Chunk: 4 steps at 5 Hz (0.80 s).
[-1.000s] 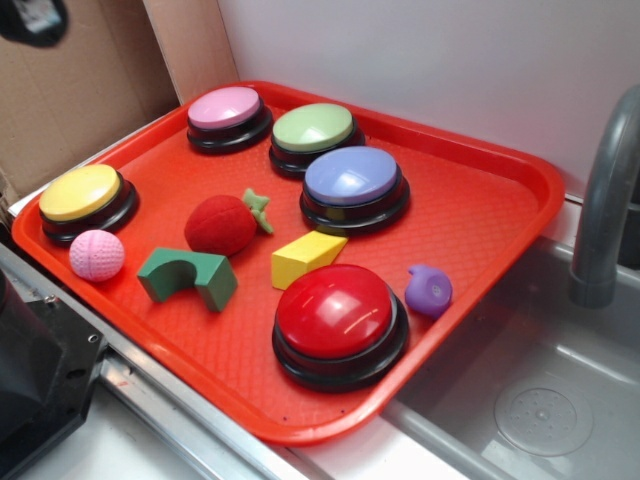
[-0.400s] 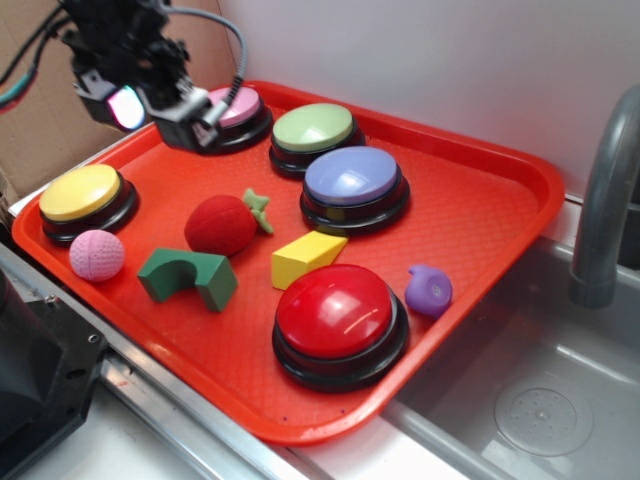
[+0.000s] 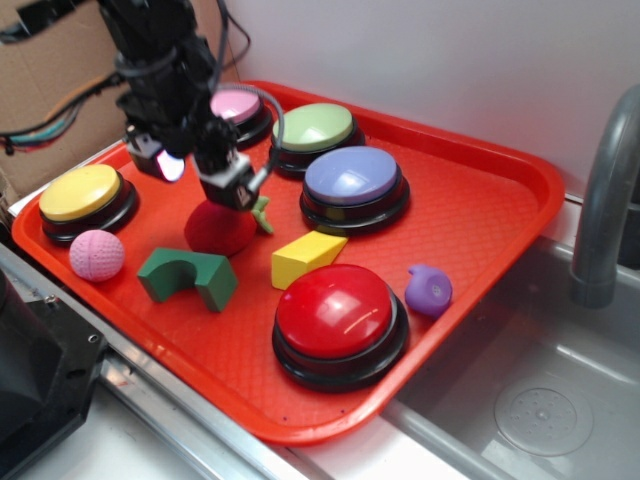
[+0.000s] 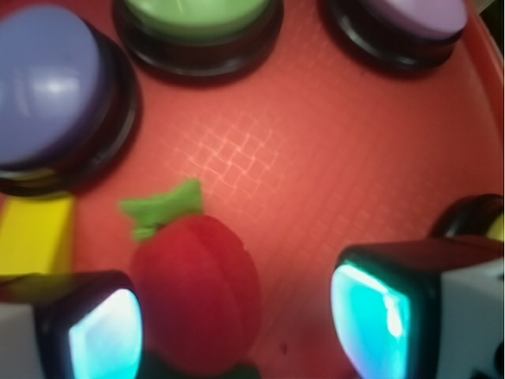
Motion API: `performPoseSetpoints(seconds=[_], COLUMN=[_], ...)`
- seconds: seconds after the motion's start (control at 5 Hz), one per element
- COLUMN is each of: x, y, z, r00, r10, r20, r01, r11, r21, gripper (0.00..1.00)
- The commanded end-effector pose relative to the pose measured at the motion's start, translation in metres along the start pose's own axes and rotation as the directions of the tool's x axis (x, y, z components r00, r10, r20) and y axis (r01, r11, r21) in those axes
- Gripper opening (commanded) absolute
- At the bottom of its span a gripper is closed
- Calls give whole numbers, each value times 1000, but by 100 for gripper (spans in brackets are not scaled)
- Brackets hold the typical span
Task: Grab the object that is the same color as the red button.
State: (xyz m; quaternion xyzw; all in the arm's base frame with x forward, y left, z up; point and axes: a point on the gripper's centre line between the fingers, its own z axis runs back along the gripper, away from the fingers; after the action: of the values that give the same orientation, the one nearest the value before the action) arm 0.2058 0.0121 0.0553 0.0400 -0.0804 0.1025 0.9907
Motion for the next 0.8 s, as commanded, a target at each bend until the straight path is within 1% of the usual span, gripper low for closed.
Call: performPoseSetpoints(seconds=[0.0, 0.2, 0.4, 0.6], x=[4, 3, -1, -1], y=[1, 0, -1, -1], z=[-18, -30, -37, -36], r00=[999, 997, 997, 998], r10=[-50, -65, -57, -56], r20=[10, -34, -42, -38], r01=[50, 65, 57, 56], r11=[999, 998, 998, 998], r21=[17, 6, -3, -9], gripper=[100, 100, 78, 0])
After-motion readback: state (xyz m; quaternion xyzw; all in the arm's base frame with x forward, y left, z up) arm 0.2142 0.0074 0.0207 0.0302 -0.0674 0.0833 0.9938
